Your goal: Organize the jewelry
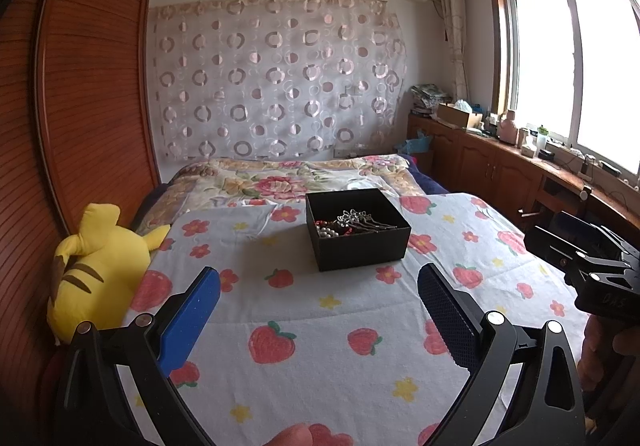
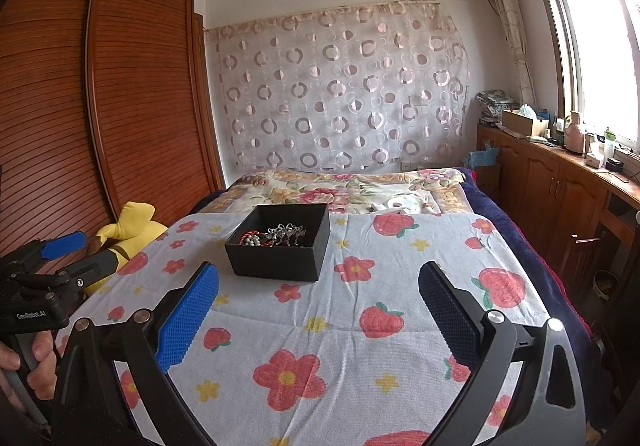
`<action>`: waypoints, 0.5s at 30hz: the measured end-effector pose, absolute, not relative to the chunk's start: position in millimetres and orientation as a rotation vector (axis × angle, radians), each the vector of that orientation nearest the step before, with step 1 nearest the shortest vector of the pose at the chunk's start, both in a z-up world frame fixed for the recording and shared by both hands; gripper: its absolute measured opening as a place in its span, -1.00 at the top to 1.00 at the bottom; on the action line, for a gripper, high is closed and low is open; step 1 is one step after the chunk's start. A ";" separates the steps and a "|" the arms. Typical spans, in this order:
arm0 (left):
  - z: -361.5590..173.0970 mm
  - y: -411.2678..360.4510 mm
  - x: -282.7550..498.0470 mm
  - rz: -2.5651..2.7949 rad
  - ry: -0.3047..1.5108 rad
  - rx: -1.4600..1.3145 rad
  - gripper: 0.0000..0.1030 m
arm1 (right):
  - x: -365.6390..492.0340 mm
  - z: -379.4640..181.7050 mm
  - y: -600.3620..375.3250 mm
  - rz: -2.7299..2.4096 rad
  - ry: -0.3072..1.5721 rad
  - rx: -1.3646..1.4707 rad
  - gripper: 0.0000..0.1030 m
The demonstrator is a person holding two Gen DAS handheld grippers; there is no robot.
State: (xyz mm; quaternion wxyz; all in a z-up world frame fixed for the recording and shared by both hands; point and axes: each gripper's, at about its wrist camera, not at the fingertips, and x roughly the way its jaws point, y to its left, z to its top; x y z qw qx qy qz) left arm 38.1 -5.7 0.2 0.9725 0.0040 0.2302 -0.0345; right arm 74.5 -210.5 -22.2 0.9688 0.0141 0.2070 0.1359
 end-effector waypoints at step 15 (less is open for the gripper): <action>7.0 -10.1 36.7 -0.071 0.455 0.008 -0.85 | 74.2 -23.3 -210.8 0.274 0.417 0.029 -0.96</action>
